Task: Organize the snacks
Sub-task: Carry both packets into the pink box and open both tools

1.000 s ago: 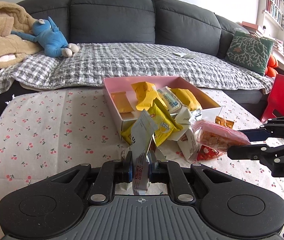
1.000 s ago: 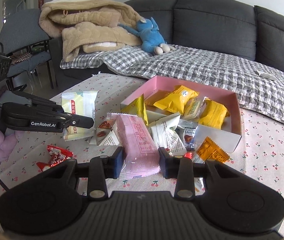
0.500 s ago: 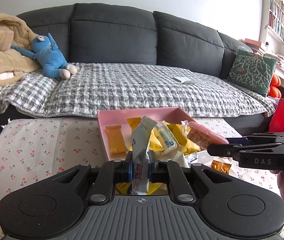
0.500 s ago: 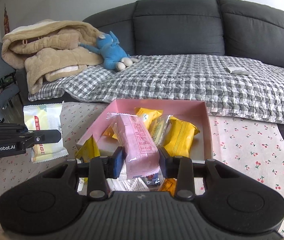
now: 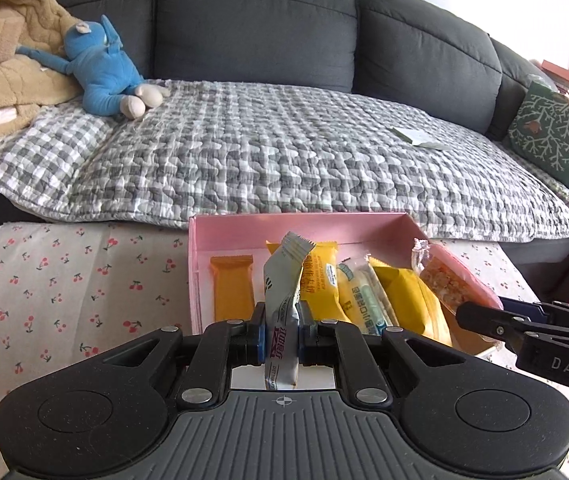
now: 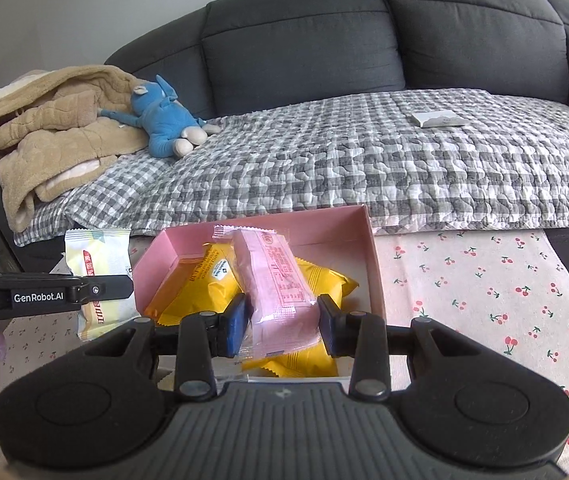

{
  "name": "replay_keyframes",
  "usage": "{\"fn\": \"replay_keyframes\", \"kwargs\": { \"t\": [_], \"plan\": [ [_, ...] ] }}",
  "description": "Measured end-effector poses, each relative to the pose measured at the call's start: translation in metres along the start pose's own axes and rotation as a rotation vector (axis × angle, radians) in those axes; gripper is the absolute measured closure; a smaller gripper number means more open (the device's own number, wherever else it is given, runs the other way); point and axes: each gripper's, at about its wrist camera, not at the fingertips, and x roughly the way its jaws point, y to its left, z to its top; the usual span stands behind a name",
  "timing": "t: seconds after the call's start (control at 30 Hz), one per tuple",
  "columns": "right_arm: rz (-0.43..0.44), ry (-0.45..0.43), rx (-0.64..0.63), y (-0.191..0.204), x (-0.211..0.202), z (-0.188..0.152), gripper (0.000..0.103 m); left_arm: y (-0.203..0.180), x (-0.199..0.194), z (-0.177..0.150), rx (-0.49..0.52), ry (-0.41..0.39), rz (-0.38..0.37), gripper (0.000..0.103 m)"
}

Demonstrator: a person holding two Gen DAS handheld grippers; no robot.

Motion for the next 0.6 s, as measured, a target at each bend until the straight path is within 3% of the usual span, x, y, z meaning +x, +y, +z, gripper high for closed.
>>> {"fn": "replay_keyframes", "kwargs": {
  "t": [0.17, 0.6],
  "plan": [
    [-0.008, 0.018, -0.017, 0.002, 0.012, 0.001, 0.069, 0.005, 0.023, 0.004, -0.058, 0.044, 0.022, 0.091],
    [0.079, 0.036, 0.021, 0.014, 0.031, 0.003, 0.068, 0.002, 0.039, 0.008, -0.016, 0.044, 0.075, 0.09]
  ]
}}
